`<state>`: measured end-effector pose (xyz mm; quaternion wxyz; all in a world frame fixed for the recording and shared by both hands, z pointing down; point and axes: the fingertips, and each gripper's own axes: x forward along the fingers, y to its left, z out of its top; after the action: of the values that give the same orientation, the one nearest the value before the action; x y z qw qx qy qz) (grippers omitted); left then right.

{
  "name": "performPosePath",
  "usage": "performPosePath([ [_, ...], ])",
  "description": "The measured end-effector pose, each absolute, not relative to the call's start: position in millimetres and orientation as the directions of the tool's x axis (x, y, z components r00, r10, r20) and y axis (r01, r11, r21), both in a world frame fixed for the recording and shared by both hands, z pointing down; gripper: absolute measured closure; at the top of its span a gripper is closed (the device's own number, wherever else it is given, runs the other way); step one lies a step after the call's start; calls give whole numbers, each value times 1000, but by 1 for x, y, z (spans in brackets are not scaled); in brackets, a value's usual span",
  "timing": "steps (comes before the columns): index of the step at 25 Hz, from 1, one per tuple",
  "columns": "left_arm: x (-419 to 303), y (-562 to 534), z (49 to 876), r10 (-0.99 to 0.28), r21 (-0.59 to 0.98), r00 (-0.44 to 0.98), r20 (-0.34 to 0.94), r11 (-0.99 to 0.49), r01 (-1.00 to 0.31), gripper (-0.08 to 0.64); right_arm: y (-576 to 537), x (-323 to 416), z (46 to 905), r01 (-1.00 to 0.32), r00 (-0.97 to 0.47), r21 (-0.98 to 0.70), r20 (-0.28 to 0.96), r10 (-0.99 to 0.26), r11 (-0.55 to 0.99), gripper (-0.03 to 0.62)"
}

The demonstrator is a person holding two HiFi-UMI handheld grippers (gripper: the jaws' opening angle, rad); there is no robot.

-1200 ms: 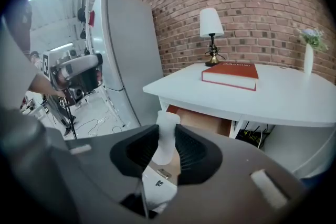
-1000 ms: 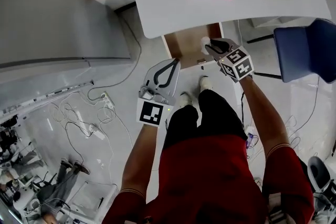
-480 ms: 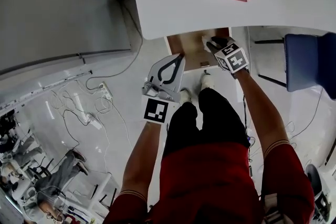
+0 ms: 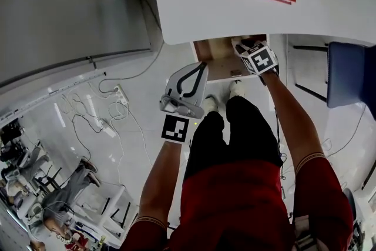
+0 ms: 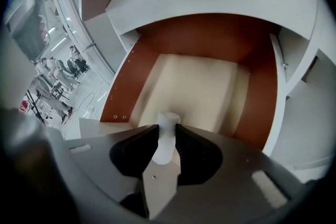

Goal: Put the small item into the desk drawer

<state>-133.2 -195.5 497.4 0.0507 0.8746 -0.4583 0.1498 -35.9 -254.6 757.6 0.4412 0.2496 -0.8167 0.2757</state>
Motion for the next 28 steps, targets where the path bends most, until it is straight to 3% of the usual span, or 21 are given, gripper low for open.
performPosePath([
  [19,-163,-188,509,-792,-37,495,357,-542,-840,561,-254,-33,808,-673,-250,-128,966,-62,729,469],
  [28,-164,-189,510,-787,-29,507,351,-550,-835,561,-248,-36,807,-660,-279,-149,959,-57,736,430],
])
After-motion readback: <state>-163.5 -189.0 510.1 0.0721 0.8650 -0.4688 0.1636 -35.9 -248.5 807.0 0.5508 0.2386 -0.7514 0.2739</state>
